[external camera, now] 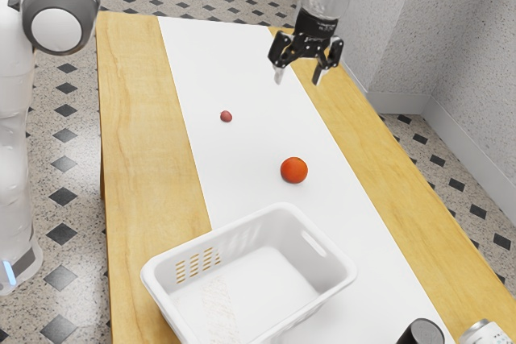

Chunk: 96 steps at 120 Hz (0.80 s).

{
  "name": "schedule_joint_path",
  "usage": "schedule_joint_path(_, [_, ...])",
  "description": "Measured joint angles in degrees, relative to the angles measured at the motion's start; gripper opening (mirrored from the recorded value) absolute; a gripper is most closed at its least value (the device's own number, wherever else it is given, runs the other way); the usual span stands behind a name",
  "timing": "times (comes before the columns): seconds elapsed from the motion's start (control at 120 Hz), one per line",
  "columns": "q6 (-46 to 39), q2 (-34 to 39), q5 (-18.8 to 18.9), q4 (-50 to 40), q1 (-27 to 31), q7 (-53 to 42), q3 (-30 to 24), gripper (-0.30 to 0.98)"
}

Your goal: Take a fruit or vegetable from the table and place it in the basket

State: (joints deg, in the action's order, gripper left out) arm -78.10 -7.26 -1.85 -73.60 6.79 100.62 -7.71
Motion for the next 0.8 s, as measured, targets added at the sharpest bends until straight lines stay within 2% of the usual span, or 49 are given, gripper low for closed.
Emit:
schedule_joint_path(0.242, [0.14,0.51,-0.39,-0.02,-0.83,13.46,-0.61,0.69])
schedule_joint_path(0.408, [0.23,0.52,-0.87,-0.47,-2.84,18.56,-0.72,0.69])
schedule_joint_path(0.583, [-5.81,4.51,-0.89,-15.70,-3.17,19.91,-0.34,0.69])
schedule_joint_path(0.8, [-12.98,2.49,-2.41,-19.06,-5.51,20.78,0.01,0.69])
